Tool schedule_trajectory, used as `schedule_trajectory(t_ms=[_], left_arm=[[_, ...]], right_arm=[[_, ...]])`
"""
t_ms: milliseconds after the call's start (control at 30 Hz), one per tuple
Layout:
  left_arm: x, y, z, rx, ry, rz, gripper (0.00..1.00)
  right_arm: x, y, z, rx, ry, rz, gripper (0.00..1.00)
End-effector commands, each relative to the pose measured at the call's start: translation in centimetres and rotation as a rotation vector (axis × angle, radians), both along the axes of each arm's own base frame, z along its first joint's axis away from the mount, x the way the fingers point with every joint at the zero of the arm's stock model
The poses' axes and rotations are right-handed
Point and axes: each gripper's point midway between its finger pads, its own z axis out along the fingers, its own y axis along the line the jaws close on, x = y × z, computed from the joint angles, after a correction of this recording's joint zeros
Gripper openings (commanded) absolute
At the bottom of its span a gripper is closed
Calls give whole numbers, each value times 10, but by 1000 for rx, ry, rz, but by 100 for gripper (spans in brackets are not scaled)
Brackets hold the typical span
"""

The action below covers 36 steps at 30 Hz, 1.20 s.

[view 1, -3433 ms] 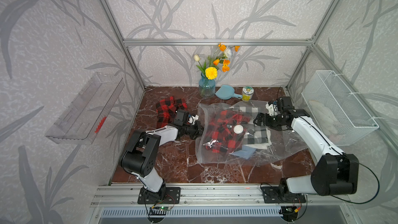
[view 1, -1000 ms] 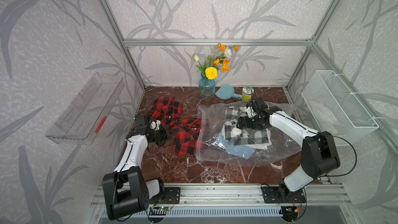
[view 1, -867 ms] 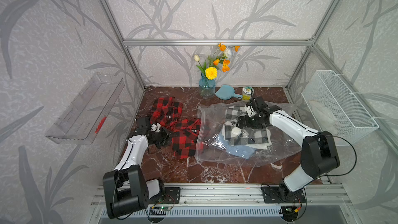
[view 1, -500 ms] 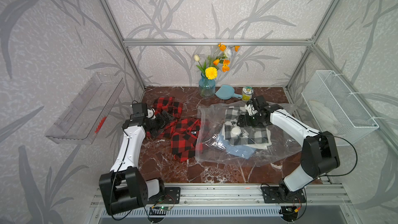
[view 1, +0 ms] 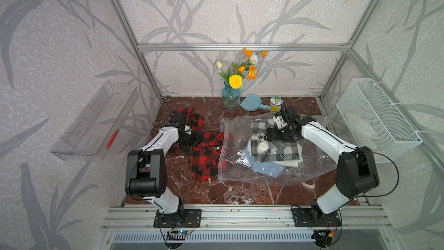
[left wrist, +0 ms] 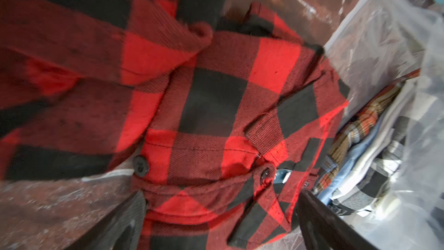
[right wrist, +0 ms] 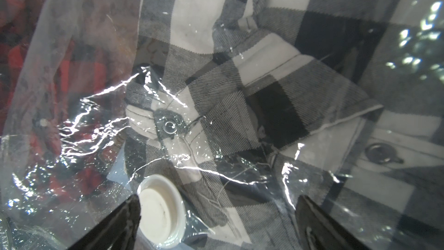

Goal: Take the shirt out of the vacuum bag
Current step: Pick up the shirt from the center of the board.

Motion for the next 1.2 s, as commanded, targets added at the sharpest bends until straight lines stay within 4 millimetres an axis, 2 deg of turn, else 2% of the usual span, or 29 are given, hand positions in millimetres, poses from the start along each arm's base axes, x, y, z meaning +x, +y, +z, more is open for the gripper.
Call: schedule_trajectory(t_ms=[0,167,267,433,567,633,800,967,1100,1167], left_arm=[[10,-11,-20,-7,4,-6,97],[25,-14,-33,35,14,1,96],[34,-17,-38,46,16,-1,90],[37,-25,-54,39,45,-14,50],[34,-30,-63,29,61,-37,25],[35,-32,-62,28,58,-48,18],[41,-41,-42,-6,7,-66,8],[46,-49,1,-17,-108,-88,5],[49,-51,41,-24,-226,-90,0],[48,-49,54,-15,-260,-87,0]], right_arm=[[2,-1,6,0,-13,7,99],[2,1,6,9,-15,10,99],[2,0,7,4,-19,9,99],[1,0,5,8,-18,9,99],[1,0,6,5,-22,11,99],[1,0,6,6,-23,14,99],[2,1,8,10,-27,16,100],[1,-1,11,7,-40,16,100],[0,-2,12,3,-44,15,100],[0,-1,12,6,-45,16,100]])
